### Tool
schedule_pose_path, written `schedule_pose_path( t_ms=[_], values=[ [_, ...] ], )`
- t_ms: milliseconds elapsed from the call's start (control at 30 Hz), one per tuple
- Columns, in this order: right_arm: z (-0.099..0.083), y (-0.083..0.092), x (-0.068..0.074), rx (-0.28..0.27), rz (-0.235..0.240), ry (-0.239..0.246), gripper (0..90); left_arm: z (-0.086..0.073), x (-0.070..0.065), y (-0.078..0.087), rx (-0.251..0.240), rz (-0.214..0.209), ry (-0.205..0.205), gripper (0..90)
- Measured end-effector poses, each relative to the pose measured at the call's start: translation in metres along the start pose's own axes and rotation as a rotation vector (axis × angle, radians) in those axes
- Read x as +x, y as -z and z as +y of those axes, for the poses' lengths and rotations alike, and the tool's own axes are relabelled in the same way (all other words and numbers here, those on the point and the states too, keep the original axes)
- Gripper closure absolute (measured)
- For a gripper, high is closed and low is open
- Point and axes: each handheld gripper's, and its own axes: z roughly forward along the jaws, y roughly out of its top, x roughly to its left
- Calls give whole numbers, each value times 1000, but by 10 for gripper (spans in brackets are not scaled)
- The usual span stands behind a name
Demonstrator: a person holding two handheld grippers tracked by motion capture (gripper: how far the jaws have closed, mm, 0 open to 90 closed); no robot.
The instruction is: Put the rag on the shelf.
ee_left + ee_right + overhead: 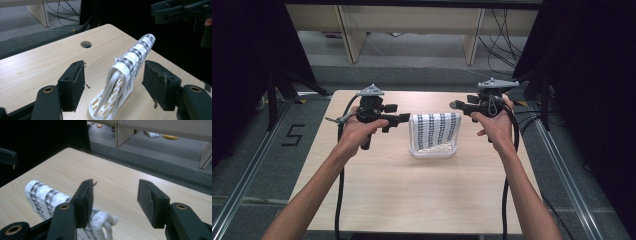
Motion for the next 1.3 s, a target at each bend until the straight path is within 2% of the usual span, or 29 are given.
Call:
schedule_pose_path(
  t_ms=[67,133,300,333,367,400,500,633,667,767,800,933,967,1033,1067,1167,1200,1300],
  values=[
    [-2,4,3,-8,22,12,476,-3,-4,3,-6,-11,1,334],
    [-2,6,6,-5,27,28,473,-5,-6,5,-10,-20,-5,333],
    [-5,10,11,-16,31,30,466,-10,-11,9,-8,-28,-11,322],
    [-5,12,13,-17,54,44,459,-12,-13,13,-8,-30,-21,321],
    [-6,14,15,-13,41,50,450,-12,-13,13,-8,-30,-21,319],
    [-7,15,16,-15,47,43,449,-15,-14,16,-9,-42,-19,316],
    [-9,19,19,-23,65,51,437,-20,-16,21,-4,-38,-18,306],
    [-11,23,21,-34,58,53,420,-25,-18,27,-7,-40,-22,297],
    [-12,26,20,-30,53,71,408,-27,-19,31,-7,-41,-27,290],
    [-14,27,21,-33,50,74,403,-31,-20,35,-6,-44,-27,281],
    [-17,29,22,-22,60,51,396,-34,-20,37,-8,-50,-28,276],
    [-21,32,22,-29,61,67,390,-44,-20,42,-10,-47,-30,271],
    [-22,34,25,-17,65,39,389,-47,-19,42,-13,-51,-27,271],
    [-24,33,24,-28,65,53,386,-49,-19,43,-10,-49,-29,270],
    [-26,33,25,-35,82,63,382,-54,-19,45,-13,-53,-34,269],
    [-28,35,26,-30,80,43,380,-58,-18,45,-12,-59,-35,266],
    [-29,35,26,-29,78,71,378,-61,-19,46,-7,-63,-38,266],
    [-31,36,28,-25,81,55,374,-64,-21,47,-4,-70,-50,266]
  ],
)
